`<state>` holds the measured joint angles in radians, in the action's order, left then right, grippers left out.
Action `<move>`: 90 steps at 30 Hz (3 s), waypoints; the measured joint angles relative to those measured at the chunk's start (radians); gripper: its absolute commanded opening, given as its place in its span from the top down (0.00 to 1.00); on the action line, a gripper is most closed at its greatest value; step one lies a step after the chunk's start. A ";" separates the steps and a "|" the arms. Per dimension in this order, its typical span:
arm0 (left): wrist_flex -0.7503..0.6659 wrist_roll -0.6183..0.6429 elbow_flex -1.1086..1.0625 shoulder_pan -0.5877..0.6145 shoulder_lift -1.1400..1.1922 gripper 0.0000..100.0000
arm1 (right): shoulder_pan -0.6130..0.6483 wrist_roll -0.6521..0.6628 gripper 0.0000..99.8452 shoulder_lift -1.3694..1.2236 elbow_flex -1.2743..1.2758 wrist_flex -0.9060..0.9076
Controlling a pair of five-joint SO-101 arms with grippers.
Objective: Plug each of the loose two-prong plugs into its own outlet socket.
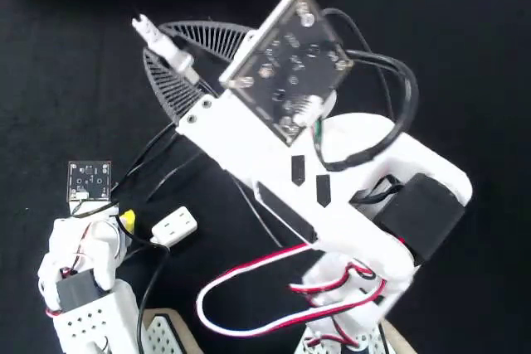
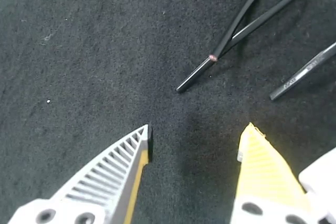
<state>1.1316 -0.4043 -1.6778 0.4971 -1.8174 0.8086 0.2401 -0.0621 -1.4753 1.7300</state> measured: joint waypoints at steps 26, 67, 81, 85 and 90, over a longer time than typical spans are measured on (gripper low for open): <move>-0.054 0.213 0.087 0.017 -0.002 0.73 | 0.023 0.112 0.99 0.783 2.272 -0.684; -0.068 0.351 0.074 0.157 0.000 0.73 | -0.011 0.130 0.99 0.051 1.903 -0.404; -0.144 0.362 0.068 -0.066 0.000 0.73 | 0.112 0.077 0.99 1.350 2.473 -0.764; -0.144 0.453 0.187 -0.233 0.000 0.73 | 0.120 0.031 0.99 1.475 2.650 -0.954; -0.126 0.588 0.336 -0.436 -0.005 0.73 | 0.117 0.029 0.99 1.493 2.753 -1.071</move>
<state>1.0058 0.1834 -1.3418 0.0614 -1.8220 0.9252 0.2693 1.4308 1.2774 0.6590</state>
